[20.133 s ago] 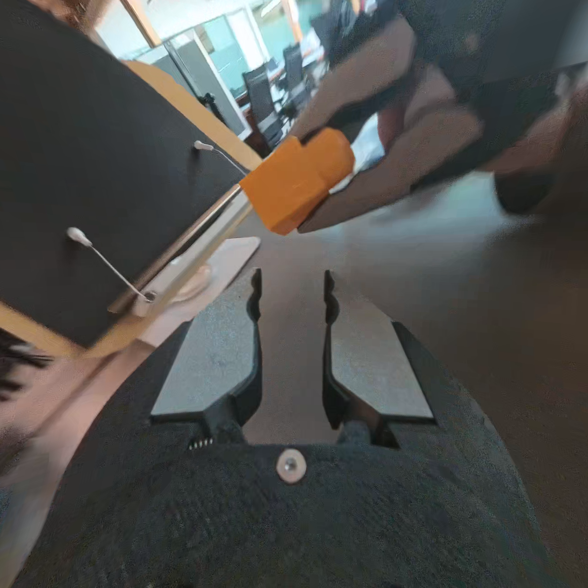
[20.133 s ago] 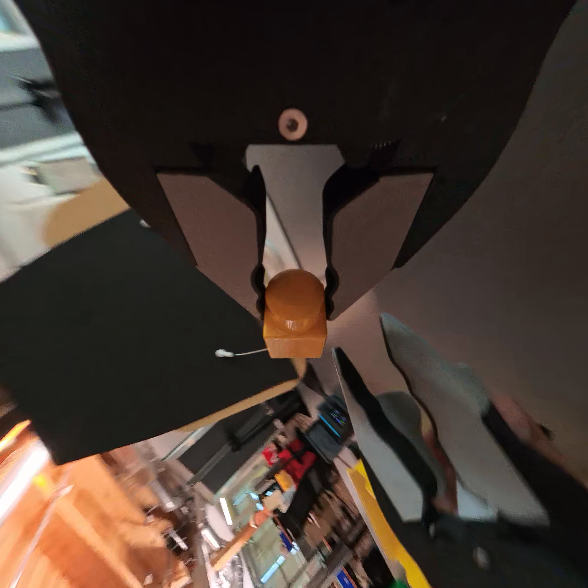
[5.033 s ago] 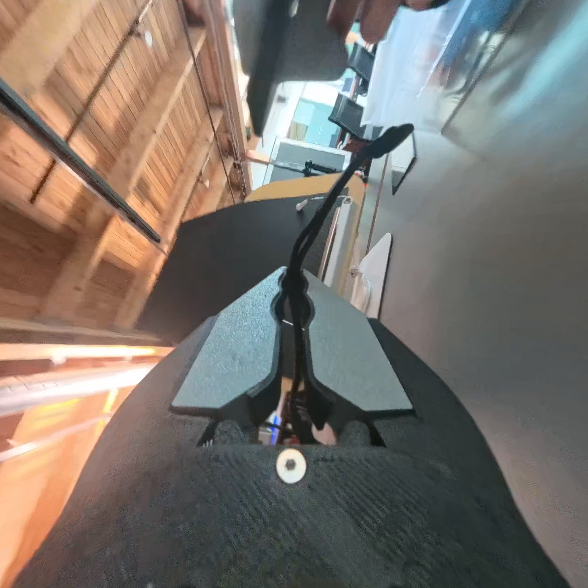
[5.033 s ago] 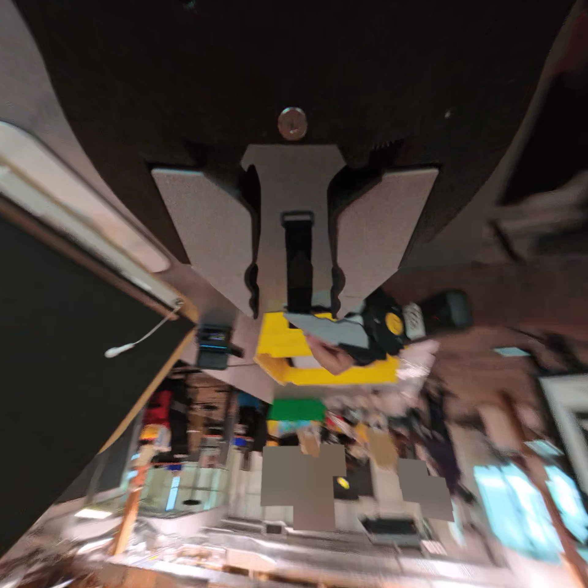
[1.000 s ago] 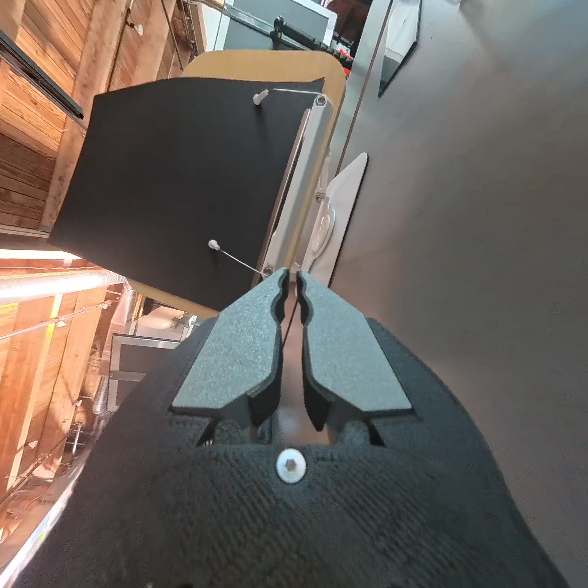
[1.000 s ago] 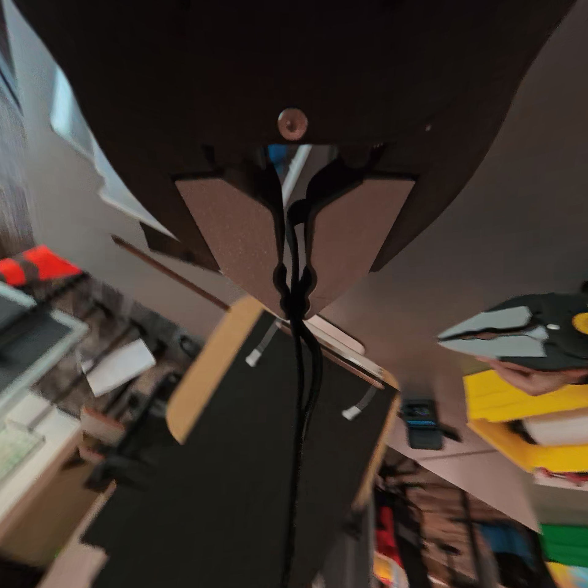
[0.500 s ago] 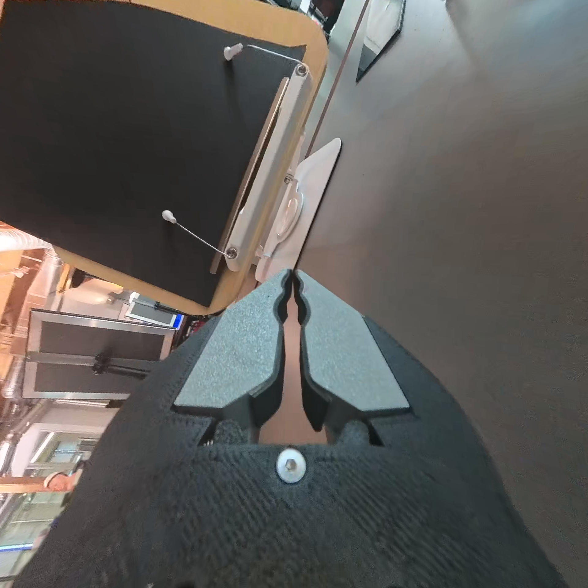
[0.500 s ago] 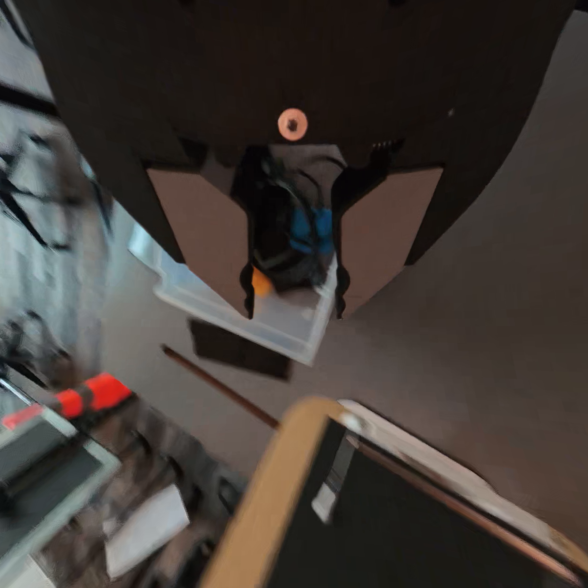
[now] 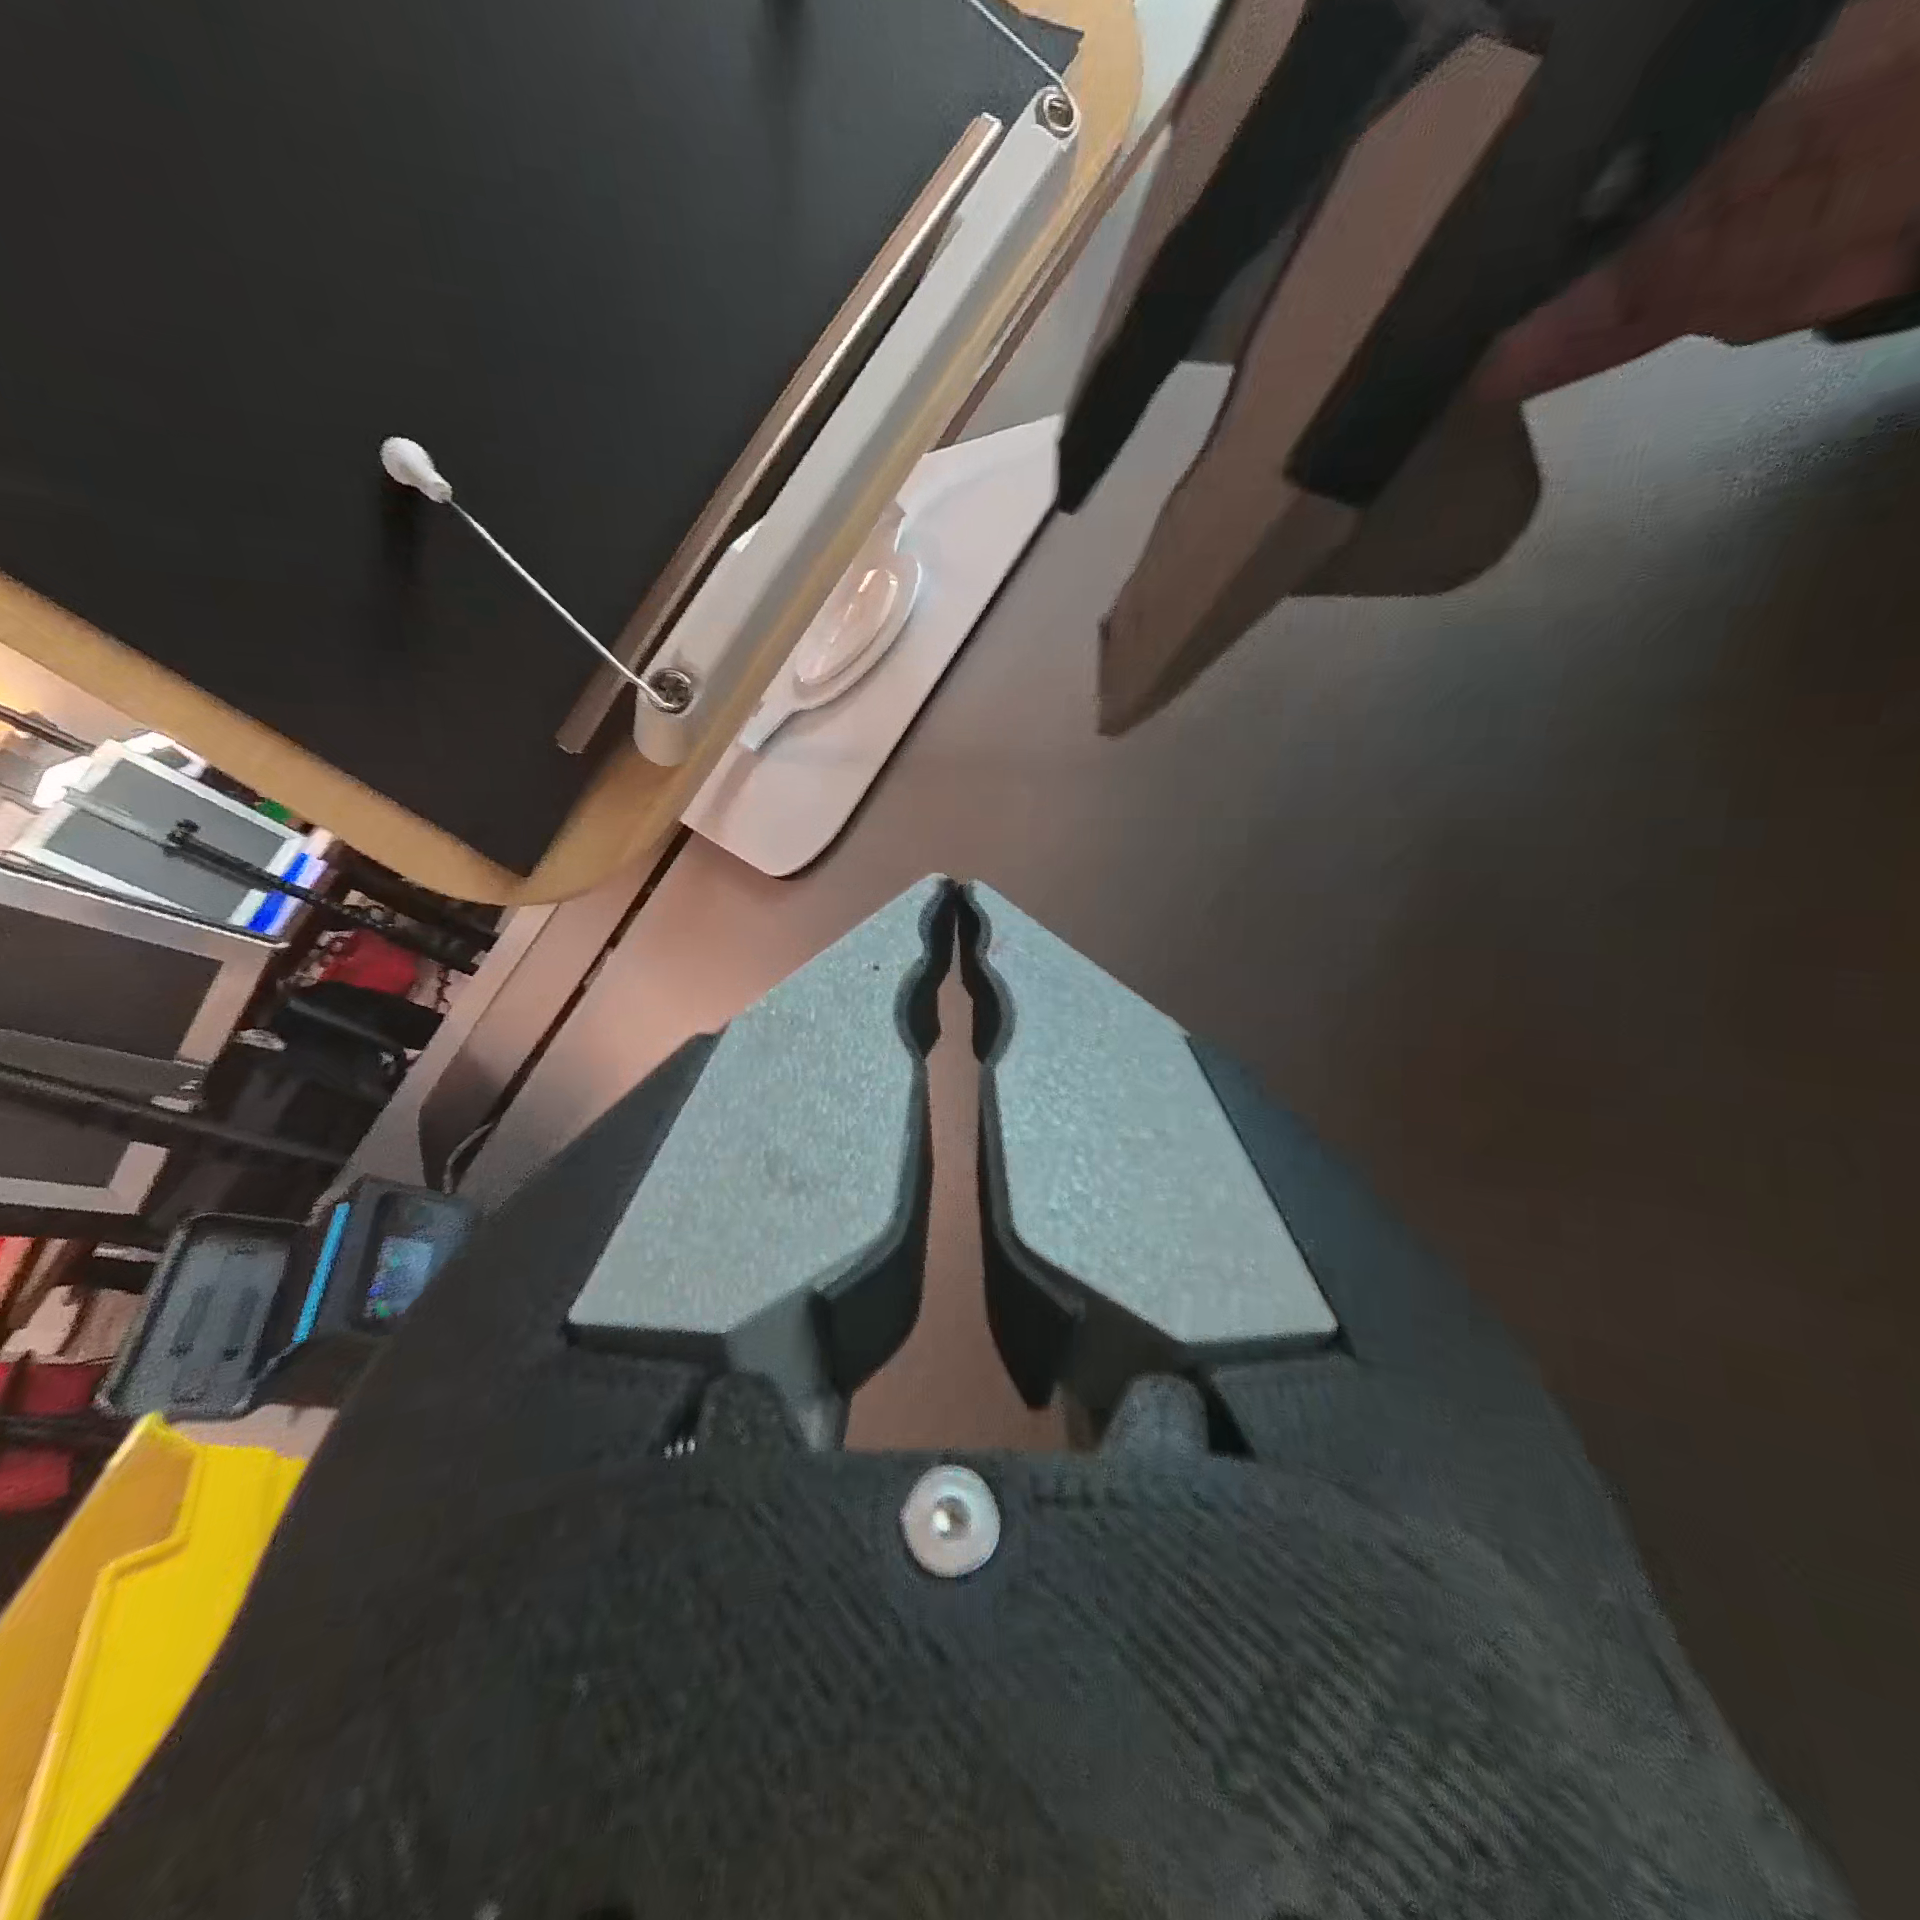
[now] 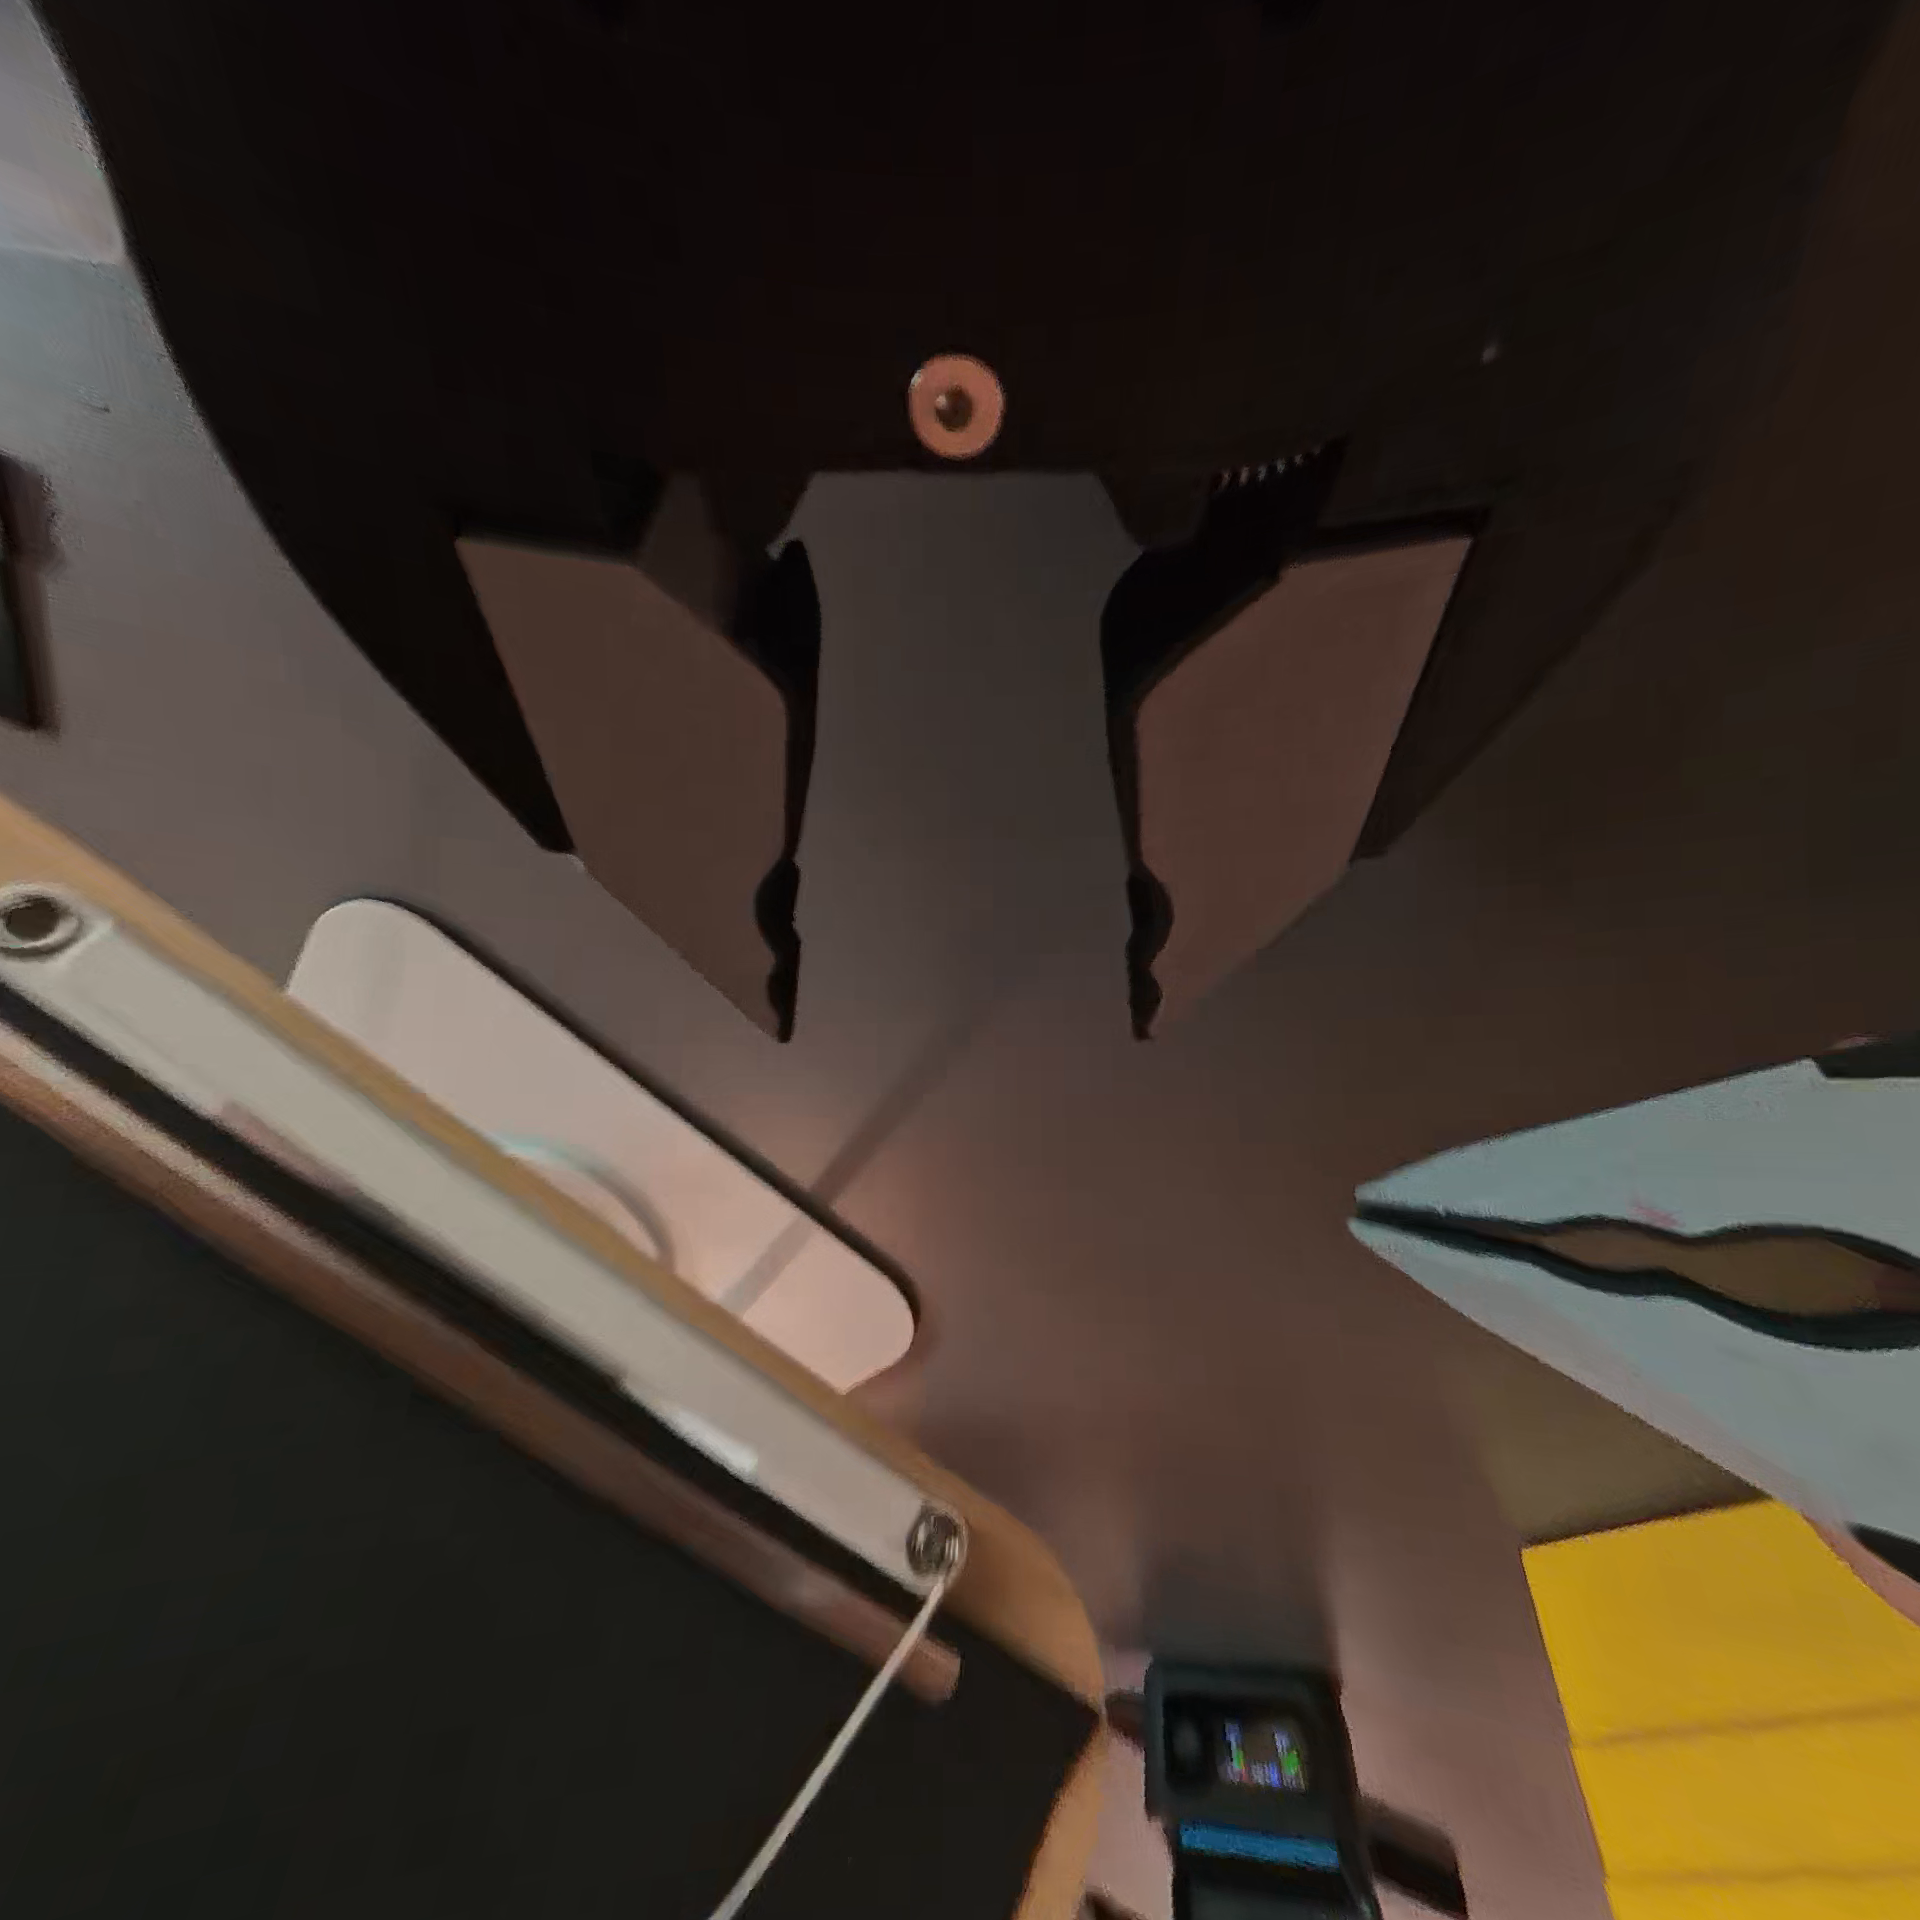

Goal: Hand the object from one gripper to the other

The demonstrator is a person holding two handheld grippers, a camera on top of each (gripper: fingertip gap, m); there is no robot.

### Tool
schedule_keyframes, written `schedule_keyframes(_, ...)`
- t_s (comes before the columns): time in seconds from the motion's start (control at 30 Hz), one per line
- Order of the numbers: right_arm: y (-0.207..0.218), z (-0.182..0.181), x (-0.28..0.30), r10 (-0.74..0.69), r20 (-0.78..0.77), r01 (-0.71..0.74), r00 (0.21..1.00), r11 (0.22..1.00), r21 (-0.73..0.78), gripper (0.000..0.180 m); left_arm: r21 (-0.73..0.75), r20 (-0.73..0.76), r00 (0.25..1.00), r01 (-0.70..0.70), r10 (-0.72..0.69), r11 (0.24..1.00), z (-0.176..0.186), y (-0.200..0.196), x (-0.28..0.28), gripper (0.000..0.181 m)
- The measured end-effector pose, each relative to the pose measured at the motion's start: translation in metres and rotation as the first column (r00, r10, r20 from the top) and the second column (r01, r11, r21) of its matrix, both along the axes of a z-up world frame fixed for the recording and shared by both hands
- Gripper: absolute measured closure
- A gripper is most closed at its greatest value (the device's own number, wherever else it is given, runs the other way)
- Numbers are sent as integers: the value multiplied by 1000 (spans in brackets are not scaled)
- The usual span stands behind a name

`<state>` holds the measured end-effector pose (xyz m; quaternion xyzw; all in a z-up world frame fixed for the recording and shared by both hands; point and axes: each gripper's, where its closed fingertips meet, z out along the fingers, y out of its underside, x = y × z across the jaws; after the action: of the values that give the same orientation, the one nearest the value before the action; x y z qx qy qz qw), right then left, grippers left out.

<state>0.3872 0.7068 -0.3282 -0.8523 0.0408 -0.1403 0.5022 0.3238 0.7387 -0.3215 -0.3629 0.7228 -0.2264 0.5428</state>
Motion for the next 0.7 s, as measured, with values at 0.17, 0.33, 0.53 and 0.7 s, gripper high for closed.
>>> schedule_keyframes(0.17,-1,1,-2,16,-15,-15,1000,999,33,121,-178,-68,995,55,-68,983,-9,-12,-1,181)
schedule_keyframes(0.33,-6,-1,4,8,-15,-7,1000,1000,29,121,-398,-20,977,185,-210,899,16,-45,-15,181)
schedule_keyframes(0.53,-15,-1,12,1,-88,5,996,998,60,123,-586,3,939,281,-345,760,61,-75,-81,181)
schedule_keyframes(0.7,-12,-4,14,7,-112,-1,994,999,49,123,-631,38,965,226,-261,742,142,-7,-131,180)
